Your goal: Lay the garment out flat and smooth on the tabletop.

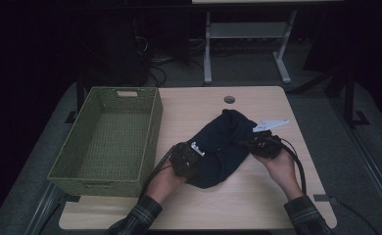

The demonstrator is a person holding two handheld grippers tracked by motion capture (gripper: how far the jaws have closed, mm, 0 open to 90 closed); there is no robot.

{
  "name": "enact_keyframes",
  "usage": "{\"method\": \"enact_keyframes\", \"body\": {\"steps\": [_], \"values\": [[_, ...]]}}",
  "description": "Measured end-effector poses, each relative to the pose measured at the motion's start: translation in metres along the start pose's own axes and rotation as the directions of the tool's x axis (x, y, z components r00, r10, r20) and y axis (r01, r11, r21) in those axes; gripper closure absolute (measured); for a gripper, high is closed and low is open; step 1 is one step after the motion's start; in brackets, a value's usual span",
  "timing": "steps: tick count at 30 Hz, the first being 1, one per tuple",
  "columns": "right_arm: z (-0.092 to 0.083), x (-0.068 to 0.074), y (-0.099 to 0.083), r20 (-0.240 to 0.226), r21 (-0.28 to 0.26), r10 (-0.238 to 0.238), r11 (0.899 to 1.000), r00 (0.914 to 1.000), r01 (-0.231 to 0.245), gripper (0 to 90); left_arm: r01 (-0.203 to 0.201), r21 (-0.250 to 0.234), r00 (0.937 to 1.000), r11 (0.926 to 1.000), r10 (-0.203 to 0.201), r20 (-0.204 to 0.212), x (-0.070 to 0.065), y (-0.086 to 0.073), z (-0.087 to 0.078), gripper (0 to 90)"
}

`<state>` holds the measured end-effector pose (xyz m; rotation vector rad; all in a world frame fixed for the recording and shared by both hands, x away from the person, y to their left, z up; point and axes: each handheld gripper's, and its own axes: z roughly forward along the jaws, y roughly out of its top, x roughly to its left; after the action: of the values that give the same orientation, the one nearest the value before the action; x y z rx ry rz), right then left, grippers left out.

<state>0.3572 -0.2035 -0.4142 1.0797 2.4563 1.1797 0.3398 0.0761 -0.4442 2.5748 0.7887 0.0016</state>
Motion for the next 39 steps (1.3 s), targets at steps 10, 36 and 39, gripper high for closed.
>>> {"method": "enact_keyframes", "body": {"steps": [10,36,39], "values": [[0.018,0.028,-0.023,-0.044,0.053,-0.012,0.998,0.9990,0.015,89.7,-0.001,0.003,1.0000,1.0000,0.001,0.000,-0.001,0.000,0.000,90.0],[0.043,0.036,-0.039,-0.075,0.115,-0.030,0.993,0.9968,0.039,89.8,0.028,-0.102,0.9980,0.9944,-0.034,-0.054,0.049,0.067,-0.023,90.0],[0.043,0.036,-0.040,-0.078,0.115,-0.026,0.993,0.9966,0.035,89.8,0.040,-0.099,0.9959,0.9943,-0.047,-0.076,0.065,0.076,-0.016,90.0]]}}
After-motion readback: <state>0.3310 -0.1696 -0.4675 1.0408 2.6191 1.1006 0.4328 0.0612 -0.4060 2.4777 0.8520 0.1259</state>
